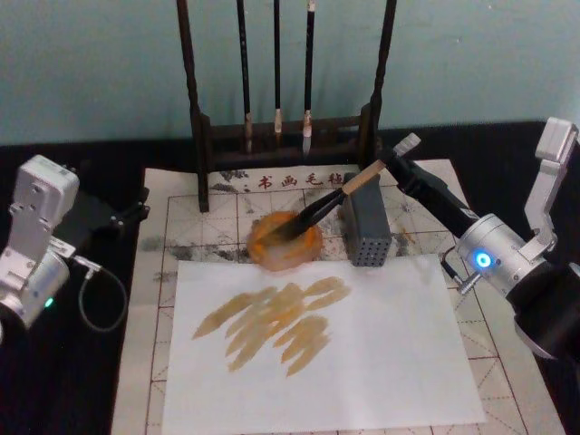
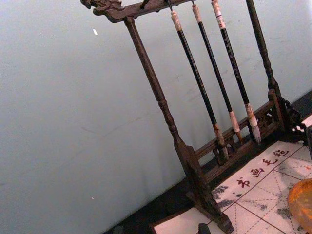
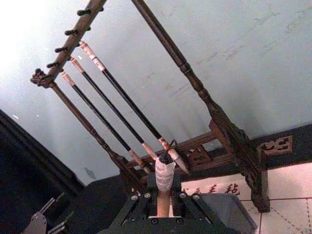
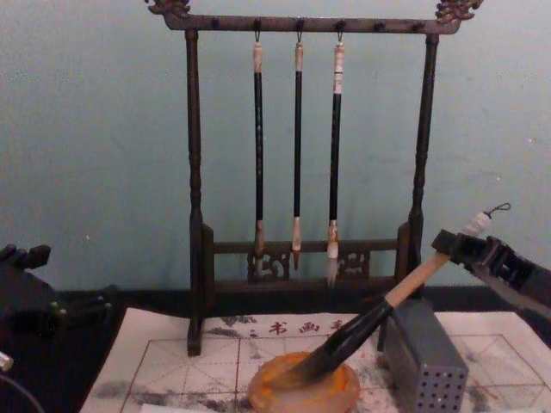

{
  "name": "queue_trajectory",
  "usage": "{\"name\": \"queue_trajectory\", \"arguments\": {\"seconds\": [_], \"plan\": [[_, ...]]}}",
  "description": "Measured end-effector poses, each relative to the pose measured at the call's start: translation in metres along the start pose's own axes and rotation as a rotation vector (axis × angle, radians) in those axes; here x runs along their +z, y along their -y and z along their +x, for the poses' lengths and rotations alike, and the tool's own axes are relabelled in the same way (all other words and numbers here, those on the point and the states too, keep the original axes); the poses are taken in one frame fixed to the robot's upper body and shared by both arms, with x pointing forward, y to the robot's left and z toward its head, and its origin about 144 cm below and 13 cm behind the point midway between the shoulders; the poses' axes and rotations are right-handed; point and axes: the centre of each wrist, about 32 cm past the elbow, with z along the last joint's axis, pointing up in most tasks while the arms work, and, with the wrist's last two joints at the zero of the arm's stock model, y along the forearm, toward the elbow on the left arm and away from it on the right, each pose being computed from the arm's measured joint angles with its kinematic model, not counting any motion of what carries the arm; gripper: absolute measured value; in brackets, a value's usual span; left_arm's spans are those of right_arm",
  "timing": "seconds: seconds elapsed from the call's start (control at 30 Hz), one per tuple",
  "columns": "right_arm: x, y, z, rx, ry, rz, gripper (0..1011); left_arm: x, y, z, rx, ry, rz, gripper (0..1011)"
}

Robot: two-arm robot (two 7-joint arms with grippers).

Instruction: Pick up the brush from the inkstone, write on the paper, then place the brush back to its original position.

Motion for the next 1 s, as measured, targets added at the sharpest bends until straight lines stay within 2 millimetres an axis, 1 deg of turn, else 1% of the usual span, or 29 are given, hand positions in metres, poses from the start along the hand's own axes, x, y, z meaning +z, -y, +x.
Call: {"name": "queue_trajectory", "arguments": {"seconds": [0.47, 1.0], "plan": [[-0.002, 0.002, 0.004, -0.016, -0.050, -0.012, 175, 0.000, 0.000, 0.000, 0.000, 0.000, 0.000, 1001], [-0.004, 0.010, 0.014, -0.063, -0.123, -0.019, 175, 0.000, 0.000, 0.000, 0.000, 0.000, 0.000, 1001]]}}
